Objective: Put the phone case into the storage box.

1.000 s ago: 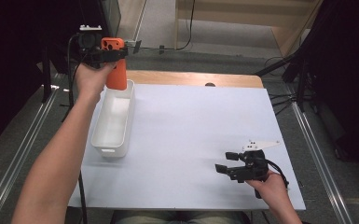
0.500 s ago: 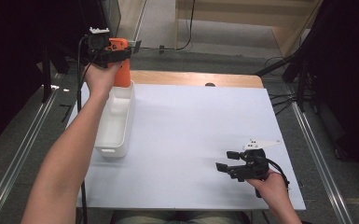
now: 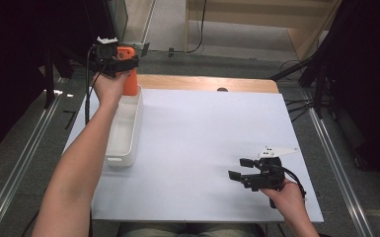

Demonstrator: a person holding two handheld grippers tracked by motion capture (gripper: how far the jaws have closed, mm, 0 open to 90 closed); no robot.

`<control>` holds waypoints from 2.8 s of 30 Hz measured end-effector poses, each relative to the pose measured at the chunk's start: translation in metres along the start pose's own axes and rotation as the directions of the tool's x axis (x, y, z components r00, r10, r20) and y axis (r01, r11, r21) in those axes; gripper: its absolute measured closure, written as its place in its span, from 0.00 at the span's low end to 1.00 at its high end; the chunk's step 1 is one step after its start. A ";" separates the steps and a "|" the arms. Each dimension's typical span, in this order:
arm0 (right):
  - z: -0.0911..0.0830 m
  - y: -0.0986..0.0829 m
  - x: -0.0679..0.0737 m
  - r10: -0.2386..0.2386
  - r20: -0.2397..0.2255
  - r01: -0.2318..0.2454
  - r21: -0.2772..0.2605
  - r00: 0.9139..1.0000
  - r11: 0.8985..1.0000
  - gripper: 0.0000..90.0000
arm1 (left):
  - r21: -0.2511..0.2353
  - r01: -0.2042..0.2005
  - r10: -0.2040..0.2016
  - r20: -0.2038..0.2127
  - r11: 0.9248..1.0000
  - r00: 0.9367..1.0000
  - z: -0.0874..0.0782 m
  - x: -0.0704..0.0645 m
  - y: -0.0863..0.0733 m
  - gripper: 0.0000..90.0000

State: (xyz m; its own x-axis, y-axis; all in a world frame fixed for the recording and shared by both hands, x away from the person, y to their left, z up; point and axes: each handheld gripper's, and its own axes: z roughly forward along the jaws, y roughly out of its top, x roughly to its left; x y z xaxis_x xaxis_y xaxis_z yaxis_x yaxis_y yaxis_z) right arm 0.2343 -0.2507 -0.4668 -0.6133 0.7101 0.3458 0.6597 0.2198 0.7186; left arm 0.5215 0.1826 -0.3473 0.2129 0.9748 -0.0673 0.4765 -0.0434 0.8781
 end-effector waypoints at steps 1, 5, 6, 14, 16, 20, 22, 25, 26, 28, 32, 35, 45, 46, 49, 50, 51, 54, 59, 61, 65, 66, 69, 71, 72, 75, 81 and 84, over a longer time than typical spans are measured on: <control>0.001 0.000 0.002 -0.001 -0.001 0.001 0.003 1.000 1.000 0.28 | -0.008 0.006 -0.006 -0.009 1.000 1.000 0.002 0.003 -0.004 0.17; 0.000 0.001 0.003 -0.011 -0.004 0.011 -0.001 1.000 1.000 0.28 | 0.001 0.028 -0.028 -0.002 1.000 1.000 0.007 0.008 -0.013 0.17; 0.000 0.001 0.003 -0.011 -0.004 0.011 -0.001 1.000 1.000 0.28 | 0.001 0.028 -0.028 -0.002 1.000 1.000 0.007 0.008 -0.013 0.17; 0.001 0.001 0.002 -0.008 -0.006 0.008 -0.004 1.000 1.000 0.28 | 0.004 0.009 -0.009 -0.012 1.000 1.000 0.016 0.011 -0.030 0.17; 0.002 0.001 0.003 -0.008 -0.009 0.008 -0.004 1.000 1.000 0.28 | 0.014 -0.003 0.003 -0.015 1.000 1.000 0.018 0.010 -0.033 0.17; 0.002 0.001 0.003 -0.014 -0.009 0.014 -0.006 1.000 1.000 0.28 | 0.011 -0.017 0.018 -0.019 1.000 1.000 0.020 0.007 -0.040 0.17; 0.002 0.001 0.003 -0.012 -0.008 0.012 -0.006 1.000 1.000 0.28 | 0.018 -0.023 0.023 -0.022 1.000 1.000 0.022 0.007 -0.043 0.17; 0.002 0.001 0.004 -0.011 -0.010 0.011 -0.010 1.000 1.000 0.28 | 0.024 -0.026 0.027 -0.034 0.999 0.999 0.022 0.006 -0.048 0.17; 0.002 0.001 0.004 -0.012 -0.011 0.012 -0.012 1.000 1.000 0.28 | 0.027 -0.023 0.024 -0.035 0.999 0.999 0.023 0.006 -0.049 0.17; 0.002 0.002 0.004 -0.016 -0.010 0.016 -0.010 1.000 1.000 0.28 | 0.033 -0.021 0.022 -0.032 0.999 0.999 0.023 0.006 -0.051 0.17; 0.002 0.002 0.004 -0.017 -0.011 0.017 -0.010 1.000 1.000 0.28 | 0.041 -0.018 0.019 -0.024 0.999 1.000 0.024 0.005 -0.054 0.17; 0.004 0.003 0.005 -0.020 -0.011 0.020 -0.012 1.000 1.000 0.28 | 0.040 -0.025 0.026 -0.025 0.999 0.999 0.025 0.004 -0.059 0.17; 0.005 0.004 0.005 -0.019 -0.016 0.019 -0.015 1.000 1.000 0.28 | 0.061 -0.043 0.045 -0.033 0.997 0.998 0.030 0.001 -0.069 0.17; 0.005 0.003 0.005 -0.017 -0.015 0.017 -0.012 1.000 1.000 0.28 | 0.062 -0.057 0.059 -0.032 0.996 0.998 0.030 0.000 -0.070 0.17; 0.006 0.004 0.006 -0.020 -0.016 0.019 -0.010 1.000 1.000 0.28 | 0.074 -0.059 0.062 -0.036 0.995 0.997 0.031 0.000 -0.071 0.16; 0.006 0.004 0.006 -0.019 -0.016 0.019 -0.012 1.000 1.000 0.28 | 0.080 -0.052 0.055 -0.035 0.995 0.998 0.031 0.000 -0.071 0.16; 0.006 0.004 0.006 -0.023 -0.019 0.023 -0.015 1.000 1.000 0.28 | 0.077 -0.044 0.047 -0.038 0.996 0.998 0.031 0.000 -0.072 0.16; 0.006 0.004 0.006 -0.022 -0.019 0.022 -0.011 1.000 1.000 0.28 | 0.082 -0.039 0.043 -0.046 0.996 0.998 0.033 0.001 -0.074 0.16; 0.006 0.004 0.007 -0.020 -0.022 0.020 -0.013 1.000 1.000 0.28 | 0.084 -0.051 0.056 -0.057 0.995 0.997 0.032 -0.001 -0.075 0.16; 0.006 0.005 0.007 -0.019 -0.024 0.018 -0.013 1.000 1.000 0.28 | 0.075 -0.058 0.063 -0.059 0.995 0.996 0.033 -0.002 -0.075 0.16; 0.007 0.005 0.008 -0.016 -0.027 0.015 -0.009 1.000 1.000 0.28 | 0.069 -0.075 0.081 -0.079 0.995 0.994 0.033 -0.004 -0.074 0.14; 0.007 0.005 0.008 -0.014 -0.028 0.014 -0.010 1.000 1.000 0.28 | 0.067 -0.078 0.083 -0.073 0.995 0.994 0.032 -0.004 -0.074 0.13; 0.007 0.005 0.008 -0.016 -0.027 0.016 -0.010 1.000 1.000 0.28 | 0.059 -0.084 0.089 -0.087 0.995 0.992 0.031 -0.005 -0.072 0.06; 0.007 0.005 0.008 -0.017 -0.026 0.017 -0.010 1.000 1.000 0.28 | 0.056 -0.064 0.066 -0.046 0.996 0.997 0.030 -0.003 -0.070 0.06; 0.007 0.005 0.008 -0.016 -0.027 0.016 -0.010 1.000 1.000 0.28 | 0.064 -0.064 0.067 -0.048 0.996 0.997 0.030 -0.003 -0.069 0.06; 0.006 0.005 0.008 -0.017 -0.027 0.017 -0.010 0.999 1.000 0.28 | 0.063 -0.052 0.054 -0.029 0.997 0.998 0.028 -0.002 -0.067 0.06; 0.006 0.004 0.007 -0.023 -0.021 0.023 -0.009 0.999 1.000 0.28 | 0.076 -0.023 0.025 -0.023 0.997 0.999 0.022 -0.002 -0.059 0.06; 0.006 0.004 0.007 -0.021 -0.021 0.021 -0.007 1.000 1.000 0.28 | 0.085 -0.022 0.024 -0.016 0.996 1.000 0.019 -0.001 -0.055 0.06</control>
State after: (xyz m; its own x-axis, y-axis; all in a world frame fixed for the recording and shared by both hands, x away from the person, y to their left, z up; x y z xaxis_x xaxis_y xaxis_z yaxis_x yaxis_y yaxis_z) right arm 0.2358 -0.2410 -0.4651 -0.6361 0.6913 0.3428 0.6436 0.2303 0.7299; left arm 0.5111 0.1799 -0.4045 0.2102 0.9769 -0.0385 0.5426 -0.0838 0.8358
